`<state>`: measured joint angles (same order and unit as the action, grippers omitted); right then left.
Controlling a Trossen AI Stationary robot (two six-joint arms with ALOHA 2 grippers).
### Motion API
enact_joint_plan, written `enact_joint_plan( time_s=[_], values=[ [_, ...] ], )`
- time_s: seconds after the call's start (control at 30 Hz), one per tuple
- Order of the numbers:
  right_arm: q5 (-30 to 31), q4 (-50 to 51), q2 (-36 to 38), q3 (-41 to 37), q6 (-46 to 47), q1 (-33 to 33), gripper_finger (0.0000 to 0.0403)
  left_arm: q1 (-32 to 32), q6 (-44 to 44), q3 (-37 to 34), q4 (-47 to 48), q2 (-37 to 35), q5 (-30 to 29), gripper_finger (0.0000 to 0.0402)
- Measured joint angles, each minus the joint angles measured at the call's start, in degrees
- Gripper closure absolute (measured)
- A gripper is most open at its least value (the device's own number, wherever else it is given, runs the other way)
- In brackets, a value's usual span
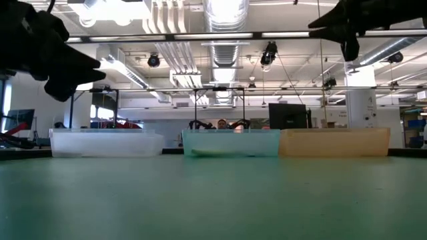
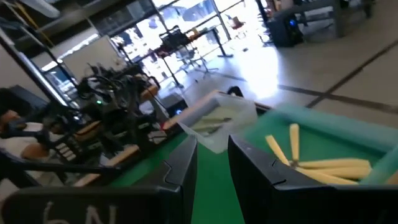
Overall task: Sort silverware by color (type)
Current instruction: Return to Home Position
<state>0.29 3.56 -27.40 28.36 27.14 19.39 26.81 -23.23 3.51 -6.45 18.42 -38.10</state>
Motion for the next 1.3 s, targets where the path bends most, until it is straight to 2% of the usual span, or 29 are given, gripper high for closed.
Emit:
enact_joint_plan(
  time_s=[0.13, 0.3, 0.47, 0.63, 0.77, 1.3],
  values=[
    [3.99, -2.78, -0.04, -3.07, 0.00, -2.94, 0.0321, -0.01, -2.62, -1.73, -0.16, 0.00, 3.59, 0.0267],
    [7.11, -10.59, -0.15, -8.73, 0.48, -4.91, 0.0321, -0.01, -4.67, -2.58, -0.44, 0.08, 3.78, 0.0267],
    [7.35, -20.66, -0.15, -16.27, 3.74, -5.89, 0.0321, -0.01, -4.30, -2.58, -0.42, 0.18, 3.71, 0.0267],
    [7.47, -26.29, -0.14, -22.03, 6.68, -6.01, 0.0321, -0.01, -4.60, -2.58, -0.24, 0.69, -1.27, 0.0267],
    [7.81, -26.59, -0.13, -24.20, 7.56, -6.03, 0.0321, -0.05, -4.70, -2.58, -0.18, 0.95, -3.28, 0.0267],
    [8.88, -26.17, -0.13, -26.45, 8.37, -6.03, 0.0321, -0.01, -4.52, -2.58, -0.18, 1.15, -3.28, 0.0267]
  ],
)
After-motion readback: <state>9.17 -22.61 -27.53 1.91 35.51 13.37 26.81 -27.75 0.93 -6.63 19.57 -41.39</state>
